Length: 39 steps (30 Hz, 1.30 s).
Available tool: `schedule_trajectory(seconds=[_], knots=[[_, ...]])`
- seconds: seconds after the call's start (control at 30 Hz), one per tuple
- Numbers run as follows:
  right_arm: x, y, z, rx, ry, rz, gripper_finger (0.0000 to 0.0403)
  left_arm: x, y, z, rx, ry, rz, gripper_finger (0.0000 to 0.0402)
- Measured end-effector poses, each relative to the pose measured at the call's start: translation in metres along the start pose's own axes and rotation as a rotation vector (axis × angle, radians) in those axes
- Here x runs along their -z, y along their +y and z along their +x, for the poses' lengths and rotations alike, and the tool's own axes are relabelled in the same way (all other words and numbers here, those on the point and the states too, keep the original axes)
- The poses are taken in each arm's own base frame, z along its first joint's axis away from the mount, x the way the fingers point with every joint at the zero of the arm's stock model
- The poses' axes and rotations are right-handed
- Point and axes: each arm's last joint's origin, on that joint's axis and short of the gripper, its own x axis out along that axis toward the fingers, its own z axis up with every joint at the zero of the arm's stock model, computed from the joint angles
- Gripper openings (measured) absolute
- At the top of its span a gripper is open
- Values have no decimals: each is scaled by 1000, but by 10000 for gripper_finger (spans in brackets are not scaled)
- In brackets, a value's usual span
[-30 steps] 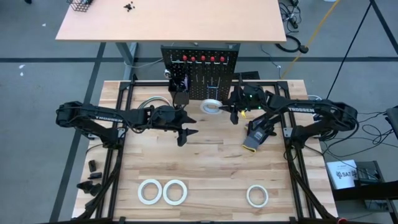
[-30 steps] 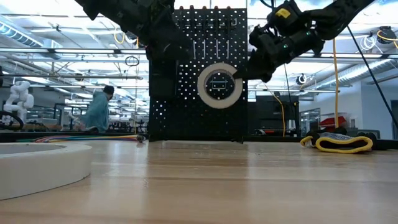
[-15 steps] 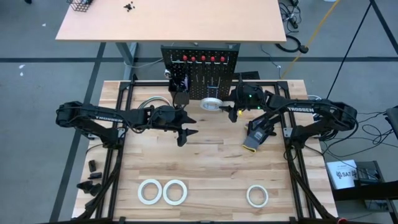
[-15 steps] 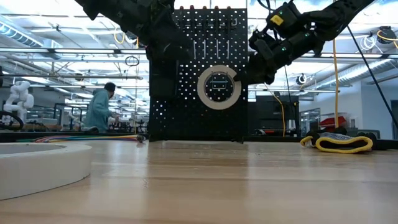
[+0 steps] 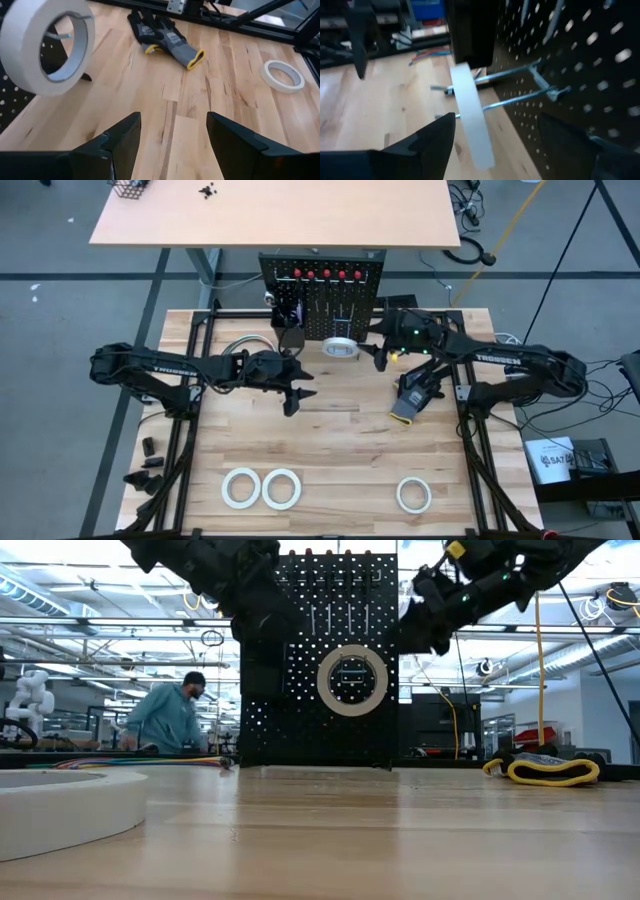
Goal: Hang tools onto peg board
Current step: Hang the white tape on the peg board
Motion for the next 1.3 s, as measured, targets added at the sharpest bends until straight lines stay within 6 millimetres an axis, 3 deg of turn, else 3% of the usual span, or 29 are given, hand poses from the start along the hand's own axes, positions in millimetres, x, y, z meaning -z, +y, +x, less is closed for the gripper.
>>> schedule_trajectory(seconds=[0.33,0.53,0.67,0.83,0.87,1.3], knots=[[-15,12,-36,-38,-55,25,271,4,-1,0,24,45,1,228],[-15,23,-37,-151,-39,80,267,4,-1,0,24,44,3,228],[-14,29,-30,-174,-49,59,211,4,-1,0,24,43,10,228],[-19,35,-18,-200,-128,49,41,4,-1,0,24,42,5,228],[-19,36,-15,-205,-141,38,21,4,-1,0,24,42,4,228],[-6,40,10,-129,-95,35,1,3,-1,0,25,35,-24,228]])
